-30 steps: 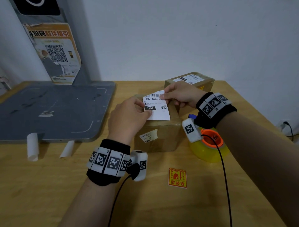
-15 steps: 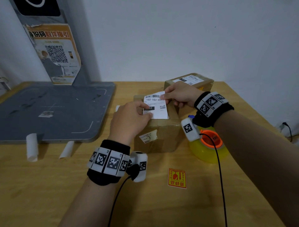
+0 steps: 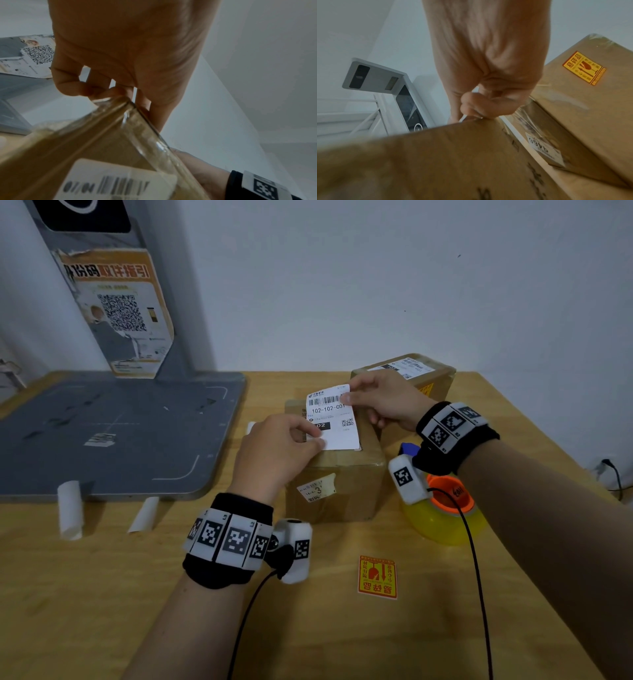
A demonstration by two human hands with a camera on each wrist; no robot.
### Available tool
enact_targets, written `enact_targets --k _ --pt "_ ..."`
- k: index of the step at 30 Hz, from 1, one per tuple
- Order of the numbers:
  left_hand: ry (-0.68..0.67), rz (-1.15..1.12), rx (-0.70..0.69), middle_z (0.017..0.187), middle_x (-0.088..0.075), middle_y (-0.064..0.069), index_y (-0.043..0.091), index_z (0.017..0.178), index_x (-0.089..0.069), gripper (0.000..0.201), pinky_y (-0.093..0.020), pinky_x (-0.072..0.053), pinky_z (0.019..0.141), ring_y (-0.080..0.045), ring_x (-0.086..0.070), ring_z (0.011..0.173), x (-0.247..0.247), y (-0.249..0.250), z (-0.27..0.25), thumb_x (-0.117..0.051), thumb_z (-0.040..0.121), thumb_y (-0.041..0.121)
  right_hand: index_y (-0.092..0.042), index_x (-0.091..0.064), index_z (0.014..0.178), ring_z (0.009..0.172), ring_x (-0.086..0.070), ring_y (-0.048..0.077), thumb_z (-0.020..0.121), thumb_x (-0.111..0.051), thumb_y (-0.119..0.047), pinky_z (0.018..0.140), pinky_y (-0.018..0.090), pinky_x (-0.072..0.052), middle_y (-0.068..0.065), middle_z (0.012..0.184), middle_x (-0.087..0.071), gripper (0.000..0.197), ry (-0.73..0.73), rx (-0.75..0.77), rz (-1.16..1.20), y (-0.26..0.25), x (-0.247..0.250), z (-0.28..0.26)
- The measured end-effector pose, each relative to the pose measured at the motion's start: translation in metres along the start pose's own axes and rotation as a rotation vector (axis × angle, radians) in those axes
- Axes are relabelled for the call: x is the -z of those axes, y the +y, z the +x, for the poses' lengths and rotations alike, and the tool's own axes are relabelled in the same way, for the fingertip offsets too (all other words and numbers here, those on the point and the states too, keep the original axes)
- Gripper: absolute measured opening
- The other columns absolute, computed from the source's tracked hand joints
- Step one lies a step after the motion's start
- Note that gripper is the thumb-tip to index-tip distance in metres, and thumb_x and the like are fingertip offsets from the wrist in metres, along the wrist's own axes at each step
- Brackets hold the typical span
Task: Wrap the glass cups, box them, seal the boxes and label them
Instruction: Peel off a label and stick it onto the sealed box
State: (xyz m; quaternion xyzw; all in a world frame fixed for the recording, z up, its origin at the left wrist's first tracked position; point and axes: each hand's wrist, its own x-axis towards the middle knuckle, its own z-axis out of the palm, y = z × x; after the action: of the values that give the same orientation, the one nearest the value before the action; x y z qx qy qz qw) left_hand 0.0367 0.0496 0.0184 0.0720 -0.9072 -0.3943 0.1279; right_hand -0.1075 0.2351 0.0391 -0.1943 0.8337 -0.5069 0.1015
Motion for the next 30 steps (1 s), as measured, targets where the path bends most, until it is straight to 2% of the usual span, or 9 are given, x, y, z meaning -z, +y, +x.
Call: enact_targets --k 5,9,14,17,20,24,26,27,30 --pt "0.0 -0.034 0.002 0.072 -0.059 0.015 0.035 0.093 -0.073 0.009 -0.026 -0.038 0.058 -0.004 -0.056 0.069 0.0 -0.001 0.0 -0.078 0.087 0.039 -0.011 -0.073 0.106 0.047 -0.052 0.014 0.093 -0.077 -0.023 0.036 0.022 -0.04 -0.002 0.077 -0.073 0.018 0.027 0.046 0.147 -0.005 0.002 0.003" --pt "-0.002 -0.033 -0.002 0.073 -0.06 0.015 0.035 0.091 -0.073 0.007 -0.026 -0.036 0.057 -0.005 -0.056 0.068 0.0 -0.001 0.0 -0.078 0.087 0.039 -0.015 -0.074 0.103 0.047 -0.043 0.009 0.09 -0.081 -0.027 0.039 0.022 -0.036 -0.009 0.065 -0.064 0.019 0.009 -0.03 0.049 -0.006 0.001 0.008" --pt "-0.02 -0.035 -0.017 0.07 -0.054 0.015 0.036 0.096 -0.074 0.007 -0.026 -0.034 0.056 -0.007 -0.049 0.065 -0.001 -0.002 0.001 -0.076 0.089 0.038 -0.018 -0.075 0.1 0.047 -0.039 0.008 0.087 -0.083 -0.033 0.038 0.021 -0.032 -0.005 0.07 -0.062 0.021 0.012 -0.123 -0.067 -0.001 -0.002 0.008" --pt "-0.03 -0.041 -0.026 0.066 -0.049 0.016 0.036 0.099 -0.076 0.008 -0.025 -0.033 0.054 -0.006 -0.045 0.062 -0.001 -0.002 0.0 -0.075 0.091 0.037 -0.02 -0.077 0.094 0.048 -0.04 0.009 0.086 -0.084 -0.034 0.039 0.022 -0.033 -0.012 0.058 -0.063 0.018 0.038 -0.117 -0.12 0.0 -0.002 0.008" --pt "-0.037 -0.036 -0.025 0.069 -0.051 0.016 0.036 0.103 -0.077 0.013 -0.024 -0.033 0.055 -0.005 -0.047 0.064 -0.001 -0.003 0.0 -0.074 0.091 0.038 -0.022 -0.078 0.088 0.049 -0.042 0.012 0.084 -0.084 -0.036 0.04 0.023 -0.034 -0.004 0.065 -0.065 0.016 0.054 -0.102 -0.206 -0.003 -0.001 0.008" --pt "-0.039 -0.055 -0.011 0.075 -0.057 0.015 0.036 0.103 -0.078 0.013 -0.024 -0.036 0.057 -0.005 -0.052 0.069 0.0 -0.005 0.0 -0.075 0.09 0.038 -0.025 -0.065 0.11 0.063 -0.053 0.013 0.085 -0.083 -0.039 0.047 0.025 -0.042 -0.004 0.073 -0.058 0.034 0.024 -0.088 -0.394 -0.011 0.006 0.001" --pt "-0.038 -0.061 -0.008 0.078 -0.06 0.015 0.036 0.102 -0.078 0.013 -0.025 -0.038 0.059 -0.006 -0.056 0.074 -0.001 -0.005 0.0 -0.076 0.09 0.038 -0.021 -0.061 0.132 0.058 -0.051 0.013 0.088 -0.081 -0.034 0.046 0.026 -0.042 -0.003 0.07 -0.056 0.05 0.025 -0.075 -0.337 -0.016 0.01 -0.007" --pt "-0.037 -0.064 -0.008 0.079 -0.061 0.014 0.036 0.102 -0.078 0.013 -0.025 -0.039 0.06 -0.007 -0.058 0.076 -0.001 -0.005 0.0 -0.076 0.09 0.038 -0.022 -0.061 0.134 0.056 -0.052 0.012 0.091 -0.078 -0.031 0.047 0.026 -0.043 -0.003 0.07 -0.058 0.047 0.048 -0.05 -0.286 -0.017 0.012 -0.012" --pt "-0.041 -0.081 -0.001 0.085 -0.067 0.012 0.035 0.101 -0.079 0.013 -0.026 -0.042 0.063 -0.008 -0.062 0.081 0.0 -0.005 0.001 -0.077 0.089 0.039 -0.021 -0.077 0.109 0.071 -0.063 0.009 0.099 -0.065 -0.034 0.063 0.031 -0.055 -0.014 0.08 -0.072 0.019 0.138 0.097 -0.214 -0.026 0.008 -0.036"
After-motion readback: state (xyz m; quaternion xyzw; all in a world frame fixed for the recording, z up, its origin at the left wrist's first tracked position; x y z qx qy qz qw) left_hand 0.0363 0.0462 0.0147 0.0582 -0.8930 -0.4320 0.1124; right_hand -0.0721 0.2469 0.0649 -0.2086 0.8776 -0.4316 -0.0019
